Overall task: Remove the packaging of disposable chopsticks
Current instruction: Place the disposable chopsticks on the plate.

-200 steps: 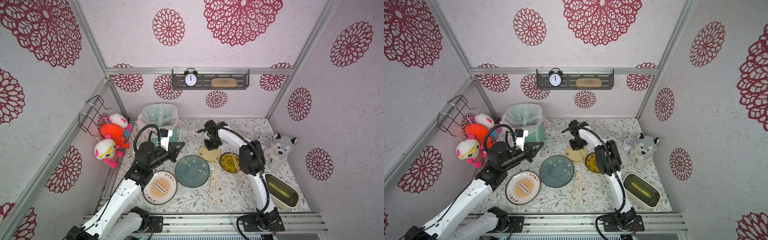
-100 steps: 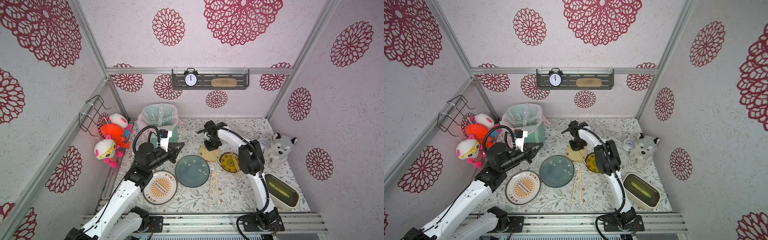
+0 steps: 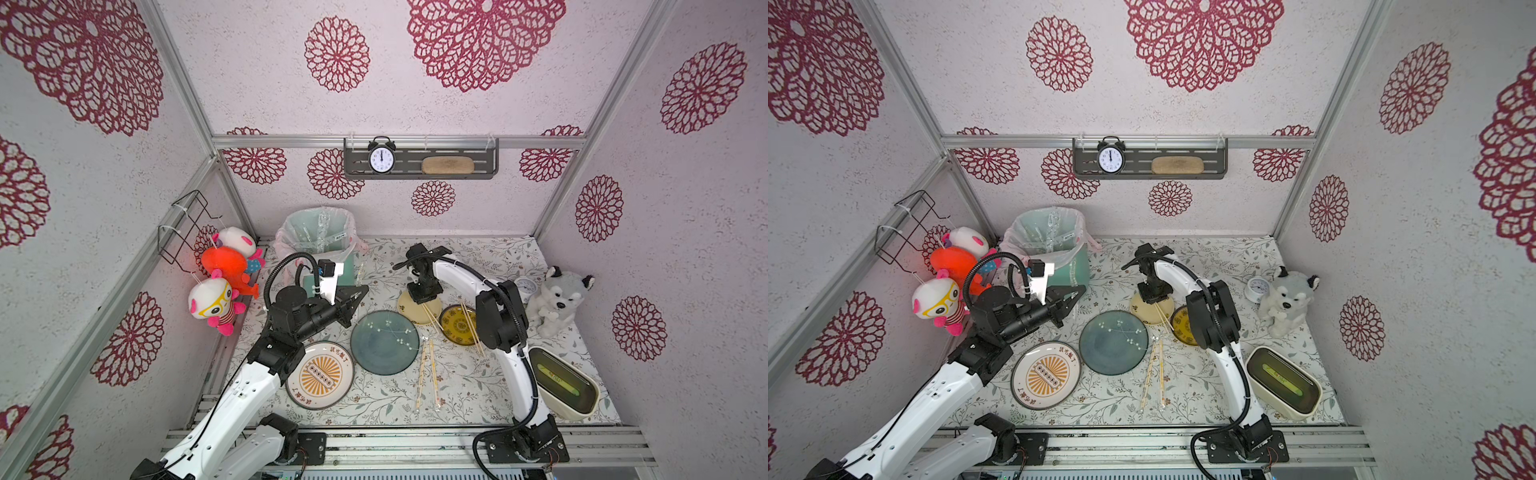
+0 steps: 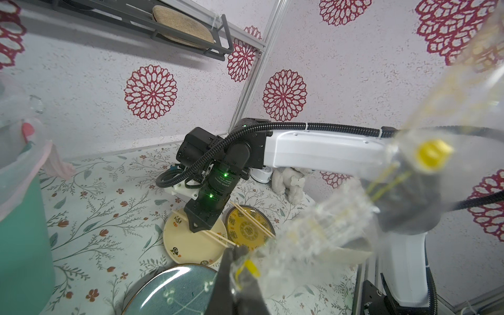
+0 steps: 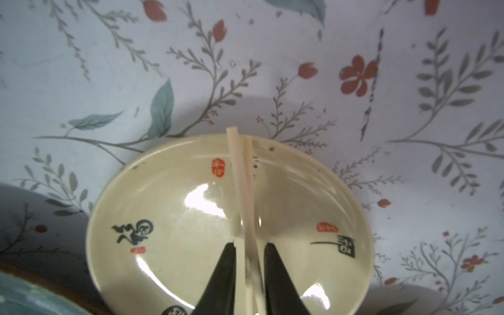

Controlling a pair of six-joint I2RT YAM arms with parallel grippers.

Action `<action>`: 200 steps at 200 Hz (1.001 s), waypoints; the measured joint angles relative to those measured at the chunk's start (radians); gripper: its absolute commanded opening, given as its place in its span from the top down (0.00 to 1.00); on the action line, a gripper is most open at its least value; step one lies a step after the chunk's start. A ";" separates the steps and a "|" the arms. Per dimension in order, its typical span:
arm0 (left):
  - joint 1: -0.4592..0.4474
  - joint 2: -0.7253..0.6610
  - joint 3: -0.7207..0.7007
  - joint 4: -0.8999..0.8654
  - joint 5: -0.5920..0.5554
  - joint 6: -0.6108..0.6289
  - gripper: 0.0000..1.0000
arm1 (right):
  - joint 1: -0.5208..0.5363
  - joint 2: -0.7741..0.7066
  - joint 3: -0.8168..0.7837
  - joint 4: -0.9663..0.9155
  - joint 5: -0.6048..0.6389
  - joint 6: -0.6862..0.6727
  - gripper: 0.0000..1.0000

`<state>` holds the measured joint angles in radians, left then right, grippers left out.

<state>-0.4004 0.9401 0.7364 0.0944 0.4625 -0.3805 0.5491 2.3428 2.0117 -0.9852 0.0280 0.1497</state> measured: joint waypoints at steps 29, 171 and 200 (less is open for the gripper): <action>0.000 0.000 0.000 -0.003 0.001 0.004 1.00 | 0.008 -0.023 -0.051 0.012 0.030 0.018 0.78; 0.000 -0.006 0.000 -0.003 0.019 0.014 1.00 | 0.034 -0.075 -0.095 0.039 0.077 0.036 0.71; 0.000 -0.010 0.000 -0.003 0.019 0.014 1.00 | 0.034 -0.075 -0.095 0.038 0.079 0.037 0.71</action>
<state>-0.4004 0.9298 0.7364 0.0910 0.4812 -0.3664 0.5835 2.2681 1.9167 -0.9470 0.1070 0.1864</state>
